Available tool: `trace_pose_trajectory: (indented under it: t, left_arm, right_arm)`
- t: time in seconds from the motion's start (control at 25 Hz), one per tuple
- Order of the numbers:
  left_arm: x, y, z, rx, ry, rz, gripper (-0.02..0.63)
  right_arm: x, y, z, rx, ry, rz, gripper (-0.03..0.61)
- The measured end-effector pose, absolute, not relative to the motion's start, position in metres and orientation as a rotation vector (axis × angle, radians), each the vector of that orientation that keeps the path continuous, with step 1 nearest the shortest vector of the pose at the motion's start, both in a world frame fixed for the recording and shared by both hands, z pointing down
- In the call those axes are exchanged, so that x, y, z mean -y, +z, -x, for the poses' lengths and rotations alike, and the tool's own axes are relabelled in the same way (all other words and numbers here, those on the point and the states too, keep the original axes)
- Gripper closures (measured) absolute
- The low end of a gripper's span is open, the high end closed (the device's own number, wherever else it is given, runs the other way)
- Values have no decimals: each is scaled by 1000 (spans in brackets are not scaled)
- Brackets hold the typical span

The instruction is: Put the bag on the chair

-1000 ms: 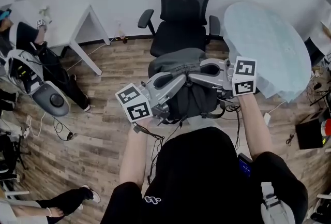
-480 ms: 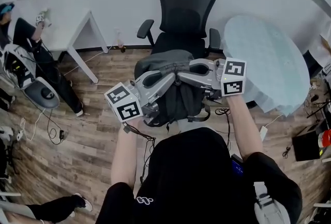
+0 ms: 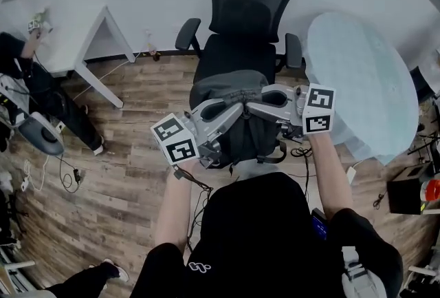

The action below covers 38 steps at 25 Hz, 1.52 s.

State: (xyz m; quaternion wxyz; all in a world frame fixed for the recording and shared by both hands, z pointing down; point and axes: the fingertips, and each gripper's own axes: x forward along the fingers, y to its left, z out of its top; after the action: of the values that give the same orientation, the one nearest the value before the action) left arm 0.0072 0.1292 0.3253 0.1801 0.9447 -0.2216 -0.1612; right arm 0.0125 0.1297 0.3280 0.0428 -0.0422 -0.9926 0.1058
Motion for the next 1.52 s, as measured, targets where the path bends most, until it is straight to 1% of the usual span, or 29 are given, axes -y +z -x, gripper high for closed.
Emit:
trace_pose_trajectory:
  t: [0.12,0.44,0.56,0.72,0.88,1.08,1.52]
  left_arm:
    - [-106,343,-5,565,-456,-2673,581]
    - [82,408,6,465,-440,-2580,583]
    - [138,428,11,432,-424,-2519,584]
    - [206,441,30,468,-355,-2463,583]
    - [230,441,47,503,-267,-2439,581]
    - [261,437,67,455,-273,-2408,581]
    - [301,504,101,285,-147,-2184,583]
  right_arm:
    - [-106,345,-11,3012,336,126,535]
    - [82,411,1,2915,578,196,537]
    - [139,431,6,2872,664,213,537]
    - [205,443,25,2865,699,174,537]
    - [228,441,43,2895,760,143,537]
    - [259,438,62,2893,836,72,537]
    - [298,505,97,2823,1146,-149,535]
